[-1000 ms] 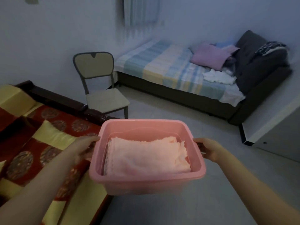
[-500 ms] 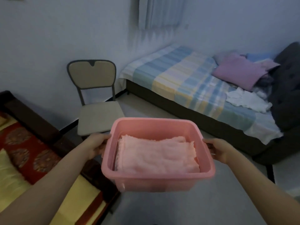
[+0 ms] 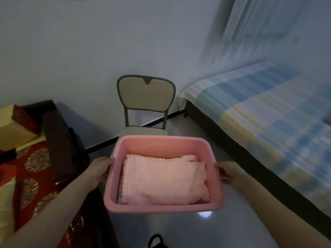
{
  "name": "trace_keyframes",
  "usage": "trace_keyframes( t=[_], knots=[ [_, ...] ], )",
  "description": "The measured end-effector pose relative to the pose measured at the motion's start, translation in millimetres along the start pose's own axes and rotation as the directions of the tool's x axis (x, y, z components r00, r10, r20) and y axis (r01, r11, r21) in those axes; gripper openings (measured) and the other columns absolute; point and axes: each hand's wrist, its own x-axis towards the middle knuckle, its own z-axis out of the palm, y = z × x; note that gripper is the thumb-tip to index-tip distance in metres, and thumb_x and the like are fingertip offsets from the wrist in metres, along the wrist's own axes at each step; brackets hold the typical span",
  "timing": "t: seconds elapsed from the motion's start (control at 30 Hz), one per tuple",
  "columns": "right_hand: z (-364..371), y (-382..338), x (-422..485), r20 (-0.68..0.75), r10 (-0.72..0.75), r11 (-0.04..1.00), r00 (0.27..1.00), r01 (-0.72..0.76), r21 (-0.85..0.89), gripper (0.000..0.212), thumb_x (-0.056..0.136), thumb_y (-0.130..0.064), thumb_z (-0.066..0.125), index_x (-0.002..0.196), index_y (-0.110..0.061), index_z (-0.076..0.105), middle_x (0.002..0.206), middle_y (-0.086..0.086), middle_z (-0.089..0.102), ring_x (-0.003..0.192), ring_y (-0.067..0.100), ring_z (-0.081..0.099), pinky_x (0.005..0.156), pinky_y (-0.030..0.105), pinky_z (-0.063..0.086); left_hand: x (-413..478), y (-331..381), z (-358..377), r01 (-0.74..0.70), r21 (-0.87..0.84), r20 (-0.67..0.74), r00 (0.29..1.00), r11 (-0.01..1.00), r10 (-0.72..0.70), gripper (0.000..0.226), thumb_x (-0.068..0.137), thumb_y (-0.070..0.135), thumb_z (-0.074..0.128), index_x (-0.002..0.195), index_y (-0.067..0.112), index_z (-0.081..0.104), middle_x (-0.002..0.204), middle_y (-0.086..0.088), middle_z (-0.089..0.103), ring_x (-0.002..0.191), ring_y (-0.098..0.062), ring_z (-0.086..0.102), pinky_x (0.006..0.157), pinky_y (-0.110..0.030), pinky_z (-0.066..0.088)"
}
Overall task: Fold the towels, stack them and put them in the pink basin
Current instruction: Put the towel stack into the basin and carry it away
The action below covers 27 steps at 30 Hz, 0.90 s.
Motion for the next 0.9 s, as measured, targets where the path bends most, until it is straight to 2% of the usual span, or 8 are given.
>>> trace_keyframes(
  t=[0.07,0.13,0.2,0.33,0.47,0.53,0.7,0.9],
  knots=[
    [20,-27,38,0.015,-0.007,1.000,1.000,0.007,-0.021,0.008,0.090,-0.010,0.057,0.085,-0.004,0.061,0.085,0.015,0.060,0.075,0.023,0.057,0.064,0.033,0.044,33,10,-1,0.005,0.003,-0.027,1.000,1.000,-0.005,0.012,0.094,0.012,0.054,0.084,0.006,0.056,0.070,-0.012,0.050,0.049,-0.017,0.051,0.039,-0.017,0.038],
    [42,-54,70,0.025,-0.011,0.998,1.000,0.013,-0.060,0.007,0.089,-0.008,0.057,0.085,-0.004,0.061,0.082,0.014,0.059,0.072,0.022,0.057,0.062,0.032,0.045,61,19,-1,0.010,0.001,-0.053,0.999,1.000,-0.009,0.011,0.094,0.012,0.054,0.085,0.005,0.057,0.072,-0.013,0.051,0.059,-0.022,0.047,0.049,-0.024,0.040],
    [65,-81,105,0.049,-0.017,0.996,0.999,0.022,-0.089,0.009,0.089,-0.007,0.057,0.080,-0.007,0.060,0.078,0.011,0.058,0.068,0.020,0.056,0.058,0.029,0.044,94,25,-2,0.023,-0.023,-0.092,0.995,0.999,-0.025,0.011,0.093,0.013,0.054,0.088,0.005,0.058,0.073,-0.013,0.052,0.060,-0.023,0.046,0.055,-0.029,0.035],
    [117,-134,180,0.093,-0.040,0.992,0.995,0.051,-0.113,0.016,0.088,-0.005,0.058,0.073,-0.011,0.058,0.073,0.009,0.055,0.063,0.018,0.052,0.055,0.027,0.041,159,27,-3,0.044,-0.083,-0.159,0.986,0.996,-0.057,0.010,0.095,0.014,0.052,0.088,0.007,0.057,0.075,-0.013,0.053,0.061,-0.023,0.046,0.056,-0.028,0.035],
    [176,-170,251,0.135,-0.032,0.980,0.990,0.057,-0.188,0.013,0.084,-0.004,0.061,0.073,-0.009,0.059,0.072,0.011,0.056,0.061,0.019,0.052,0.057,0.027,0.043,218,19,-4,0.087,-0.140,-0.252,0.960,0.986,-0.121,0.014,0.095,0.016,0.051,0.083,0.010,0.054,0.075,-0.010,0.053,0.062,-0.021,0.048,0.057,-0.030,0.038],
    [202,-181,287,0.169,-0.010,0.977,0.985,0.046,-0.207,0.009,0.084,-0.004,0.061,0.077,-0.009,0.059,0.072,0.010,0.056,0.061,0.019,0.052,0.056,0.027,0.043,250,12,-3,0.115,-0.157,-0.287,0.945,0.981,-0.157,0.013,0.096,0.019,0.051,0.087,0.010,0.055,0.074,-0.009,0.054,0.062,-0.021,0.048,0.058,-0.031,0.040],
    [253,-190,356,0.222,0.004,0.954,0.975,0.063,-0.292,0.017,0.088,-0.004,0.056,0.074,-0.013,0.055,0.075,0.008,0.055,0.066,0.018,0.053,0.057,0.028,0.045,310,-10,2,0.167,-0.194,-0.351,0.908,0.967,-0.228,0.019,0.095,0.024,0.053,0.102,0.007,0.058,0.081,-0.012,0.058,0.068,-0.022,0.051,0.065,-0.033,0.044],
    [289,-189,405,0.238,0.015,0.942,0.971,0.066,-0.330,0.015,0.087,-0.005,0.059,0.075,-0.014,0.060,0.079,0.009,0.059,0.069,0.020,0.056,0.056,0.029,0.046,357,-28,1,0.216,-0.208,-0.385,0.878,0.954,-0.283,0.014,0.094,0.025,0.055,0.090,0.012,0.058,0.082,-0.011,0.060,0.074,-0.023,0.054,0.072,-0.037,0.047]
  ],
)
